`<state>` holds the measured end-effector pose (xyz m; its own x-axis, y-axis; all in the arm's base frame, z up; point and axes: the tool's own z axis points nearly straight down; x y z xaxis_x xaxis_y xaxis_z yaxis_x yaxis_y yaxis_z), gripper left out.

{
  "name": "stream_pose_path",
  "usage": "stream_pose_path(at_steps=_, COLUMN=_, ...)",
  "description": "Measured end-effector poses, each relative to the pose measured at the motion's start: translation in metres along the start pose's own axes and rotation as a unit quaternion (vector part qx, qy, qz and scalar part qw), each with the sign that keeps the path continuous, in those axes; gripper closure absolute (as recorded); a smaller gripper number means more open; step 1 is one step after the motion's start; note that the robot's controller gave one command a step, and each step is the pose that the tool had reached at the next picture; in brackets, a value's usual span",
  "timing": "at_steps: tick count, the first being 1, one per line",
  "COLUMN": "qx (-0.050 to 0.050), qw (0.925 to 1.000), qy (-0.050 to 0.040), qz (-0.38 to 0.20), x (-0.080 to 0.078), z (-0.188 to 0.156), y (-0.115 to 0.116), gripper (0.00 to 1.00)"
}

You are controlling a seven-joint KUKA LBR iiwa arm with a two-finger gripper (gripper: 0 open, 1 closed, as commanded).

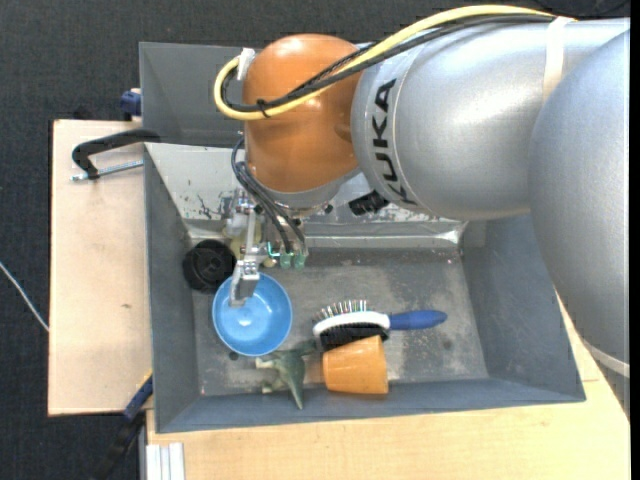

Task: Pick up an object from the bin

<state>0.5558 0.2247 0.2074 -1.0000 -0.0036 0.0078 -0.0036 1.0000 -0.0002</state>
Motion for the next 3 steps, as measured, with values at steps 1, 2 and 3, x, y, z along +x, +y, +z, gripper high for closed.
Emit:
stream_pose_path(at_steps=1, qx=-0.003, qw=0.9799, qy=-0.0108, qz=-0.199, x=0.054, z=0.134, y=-0.014, gripper=0.00)
stream_pose_path(at_steps=2, qx=-0.002, qw=1.0000, qy=-0.0047, qz=-0.004, x=0.009, z=0.106, y=0.005, gripper=0.00)
stream_pose_path(at_steps=3, qx=0.000, qw=0.9866, qy=-0.0033, qz=-0.163, x=0.051, z=0.107, y=0.009, gripper=0.00)
